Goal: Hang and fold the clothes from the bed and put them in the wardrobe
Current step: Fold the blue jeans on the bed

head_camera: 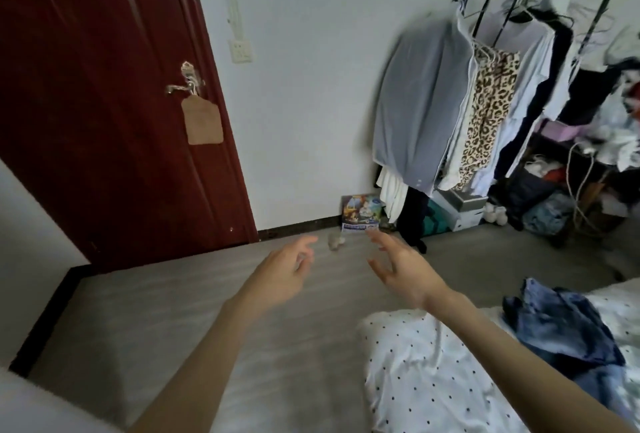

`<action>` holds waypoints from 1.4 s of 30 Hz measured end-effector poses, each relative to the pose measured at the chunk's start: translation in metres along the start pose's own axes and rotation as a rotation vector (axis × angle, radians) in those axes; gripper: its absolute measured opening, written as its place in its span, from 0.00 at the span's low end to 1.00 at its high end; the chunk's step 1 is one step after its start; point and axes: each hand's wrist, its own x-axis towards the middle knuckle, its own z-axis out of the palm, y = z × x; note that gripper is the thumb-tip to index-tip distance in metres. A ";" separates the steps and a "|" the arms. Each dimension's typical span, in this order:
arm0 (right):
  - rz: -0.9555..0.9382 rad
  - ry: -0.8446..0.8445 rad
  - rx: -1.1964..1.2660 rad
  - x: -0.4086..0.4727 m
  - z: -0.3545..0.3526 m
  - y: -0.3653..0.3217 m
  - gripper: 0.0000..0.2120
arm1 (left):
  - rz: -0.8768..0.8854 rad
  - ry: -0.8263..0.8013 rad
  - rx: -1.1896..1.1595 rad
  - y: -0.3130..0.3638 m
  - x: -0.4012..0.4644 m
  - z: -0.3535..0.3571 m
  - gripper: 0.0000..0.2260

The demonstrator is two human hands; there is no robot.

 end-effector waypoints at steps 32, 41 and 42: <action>1.254 0.631 0.096 0.229 -0.084 0.375 0.20 | 0.880 -1.104 0.169 0.146 0.632 0.318 0.14; 1.849 0.671 0.177 0.134 -0.032 0.412 0.24 | 1.169 -1.545 0.368 0.207 0.576 0.454 0.15; 1.896 0.661 0.181 0.127 -0.025 0.419 0.25 | 1.186 -1.588 0.406 0.209 0.571 0.468 0.15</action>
